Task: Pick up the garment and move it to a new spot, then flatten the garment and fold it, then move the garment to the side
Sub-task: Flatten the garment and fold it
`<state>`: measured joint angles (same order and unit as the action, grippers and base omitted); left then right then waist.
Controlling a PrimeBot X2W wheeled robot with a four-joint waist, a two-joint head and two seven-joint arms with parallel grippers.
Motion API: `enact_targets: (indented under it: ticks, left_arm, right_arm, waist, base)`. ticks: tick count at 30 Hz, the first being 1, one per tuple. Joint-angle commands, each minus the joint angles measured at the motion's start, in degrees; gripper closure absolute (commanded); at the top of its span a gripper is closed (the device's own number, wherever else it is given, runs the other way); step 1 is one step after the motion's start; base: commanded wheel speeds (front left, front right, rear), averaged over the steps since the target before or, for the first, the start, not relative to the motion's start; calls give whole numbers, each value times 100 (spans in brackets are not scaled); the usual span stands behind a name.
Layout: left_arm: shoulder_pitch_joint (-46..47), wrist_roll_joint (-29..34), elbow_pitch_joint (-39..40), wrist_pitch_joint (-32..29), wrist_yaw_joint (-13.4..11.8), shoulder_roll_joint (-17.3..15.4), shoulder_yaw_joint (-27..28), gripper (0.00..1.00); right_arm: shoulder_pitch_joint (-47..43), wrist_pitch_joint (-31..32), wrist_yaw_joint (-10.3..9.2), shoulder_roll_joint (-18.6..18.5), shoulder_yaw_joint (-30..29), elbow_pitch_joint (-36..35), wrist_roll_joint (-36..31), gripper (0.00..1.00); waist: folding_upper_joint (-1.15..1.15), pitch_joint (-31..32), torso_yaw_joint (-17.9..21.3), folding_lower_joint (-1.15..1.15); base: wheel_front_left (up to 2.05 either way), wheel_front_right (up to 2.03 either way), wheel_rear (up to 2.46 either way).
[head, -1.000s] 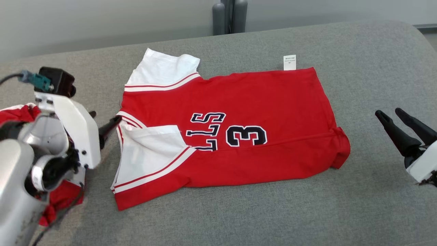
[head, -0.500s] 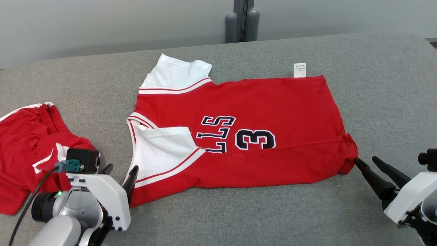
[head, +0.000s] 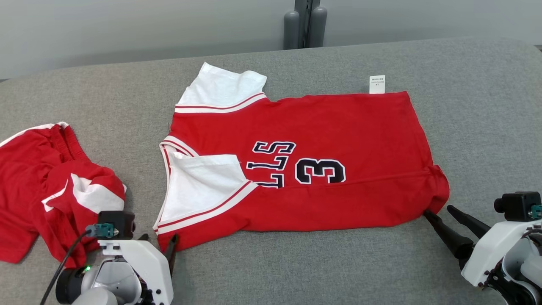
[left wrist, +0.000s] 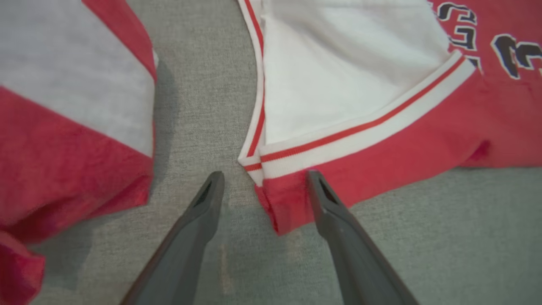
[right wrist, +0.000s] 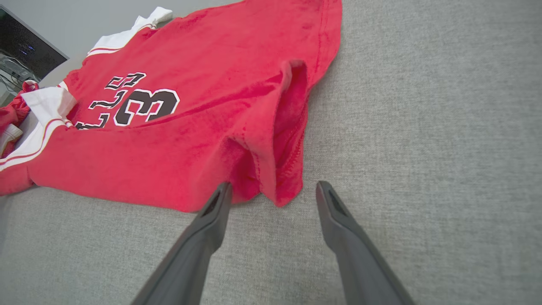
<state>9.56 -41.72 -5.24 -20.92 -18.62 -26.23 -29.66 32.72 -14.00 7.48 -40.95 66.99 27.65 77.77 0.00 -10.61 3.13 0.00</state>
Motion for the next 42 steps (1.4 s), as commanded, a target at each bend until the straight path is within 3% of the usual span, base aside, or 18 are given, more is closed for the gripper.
enact_targets:
  ticks: [1, 9, 11, 12, 13, 14, 24, 42]
  left_arm:
    - [-38, -49, -48, -19, 41, 43, -3, 0]
    - [-20, -225, -293, -161, 108, 116, -59, 0]
    - [-9, -246, -323, -218, 100, 113, -67, 0]
    - [2, -256, -330, -225, 103, 118, -66, 5]
    - [46, -286, -374, -238, 142, 124, -60, 57]
    - [58, -285, -400, -246, 164, 118, -67, 100]
    - [-35, -381, -105, -369, 272, -82, -38, 100]
    - [-946, -680, 1273, -1145, -31, -857, -29, 100]
  right_arm:
    - [74, -26, 3, 1, 12, 31, -52, 0]
    - [235, 30, 3, 108, 171, 185, -80, 2]
    - [279, 64, 3, 140, 211, 207, -69, 28]
    - [304, 70, 3, 150, 227, 211, -62, 45]
    - [349, 76, 3, 168, 257, 209, -53, 82]
    - [363, 81, 3, 169, 282, 203, -71, 100]
    - [331, 145, 3, -91, 415, -82, 84, 100]
    - [-224, 683, 2, -1093, 585, -1046, 270, 100]
  waist:
    - [0, -7, 9, 0]
    - [0, -86, 78, 0]
    - [0, -100, 87, 0]
    - [0, -103, 89, 0]
    - [0, -111, 92, 0]
    - [0, -112, 94, 0]
    - [0, 57, 47, 0]
    - [0, 351, -30, 0]
  base:
    - [0, 0, 0]
    - [0, 0, 0]
    - [0, 0, 0]
    - [0, 0, 0]
    - [0, 0, 0]
    - [0, 0, 0]
    - [0, 0, 0]
    - [0, 0, 0]
